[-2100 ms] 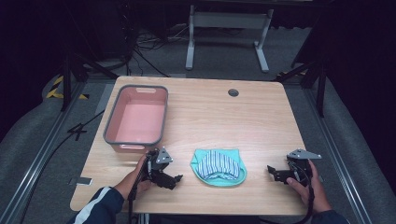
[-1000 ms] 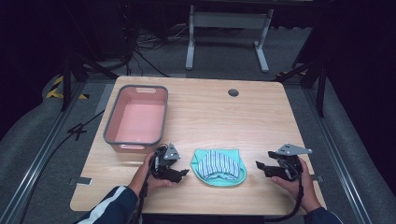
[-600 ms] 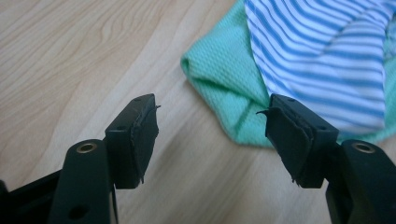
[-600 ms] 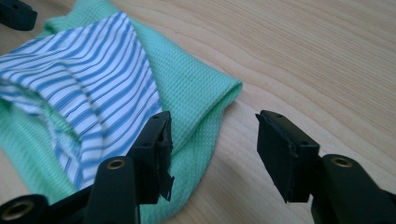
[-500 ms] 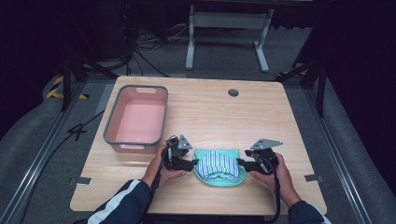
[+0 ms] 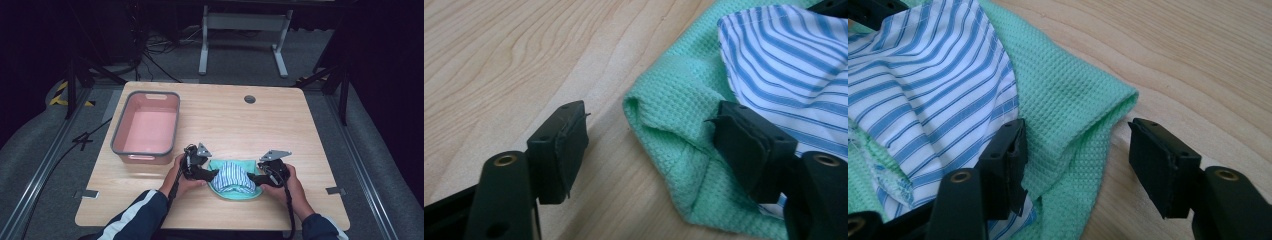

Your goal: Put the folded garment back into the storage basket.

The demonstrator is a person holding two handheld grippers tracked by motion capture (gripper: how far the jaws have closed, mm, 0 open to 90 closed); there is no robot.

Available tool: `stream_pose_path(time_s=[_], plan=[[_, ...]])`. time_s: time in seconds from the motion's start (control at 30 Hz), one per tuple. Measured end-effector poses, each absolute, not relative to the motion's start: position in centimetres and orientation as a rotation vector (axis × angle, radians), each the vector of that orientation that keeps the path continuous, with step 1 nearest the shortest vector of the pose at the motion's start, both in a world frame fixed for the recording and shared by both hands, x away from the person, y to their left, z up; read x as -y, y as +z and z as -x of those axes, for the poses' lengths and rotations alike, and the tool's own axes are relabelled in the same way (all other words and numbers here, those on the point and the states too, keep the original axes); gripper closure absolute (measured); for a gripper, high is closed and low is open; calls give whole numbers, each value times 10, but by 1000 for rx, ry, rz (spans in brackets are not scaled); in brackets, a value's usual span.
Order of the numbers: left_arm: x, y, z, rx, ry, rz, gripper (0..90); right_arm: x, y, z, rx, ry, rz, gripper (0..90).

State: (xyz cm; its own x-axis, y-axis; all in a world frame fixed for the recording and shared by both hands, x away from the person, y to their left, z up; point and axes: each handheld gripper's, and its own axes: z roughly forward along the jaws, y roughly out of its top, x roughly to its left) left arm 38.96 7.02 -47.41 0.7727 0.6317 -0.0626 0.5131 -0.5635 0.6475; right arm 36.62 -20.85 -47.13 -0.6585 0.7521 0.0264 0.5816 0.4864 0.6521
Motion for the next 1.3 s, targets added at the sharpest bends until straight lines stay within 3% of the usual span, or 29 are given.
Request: stream_pose_path(time_s=[0.1, 0.13, 0.17, 0.2, 0.23, 0.47, 0.83, 1.3], plan=[[-70, -474, -390, -828, 230, -2301, 296, 208, -471, -366, -2474, 931, -1134, 441], [-70, -473, -389, -807, 214, -2307, 329, 206, -470, -364, -2494, 934, -1110, 548], [-70, -473, -389, -807, 214, -2307, 388, 206, -470, -364, -2494, 934, -1110, 548], [-70, -473, -388, -769, 182, -2310, 388, 205, -469, -363, -2501, 937, -1107, 594], [-69, -472, -387, -742, 173, -2312, 493, 204, -469, -362, -2514, 944, -1095, 637], [-70, -474, -385, -732, 116, -2274, 727, 202, -469, -360, -2545, 968, -1051, 777], [-67, -472, -384, -695, 148, -2299, 822, 201, -469, -356, -2515, 962, -1051, 807], [-65, -464, -384, -673, 144, -2293, 838, 206, -462, -354, -2508, 1011, -1083, 813]])
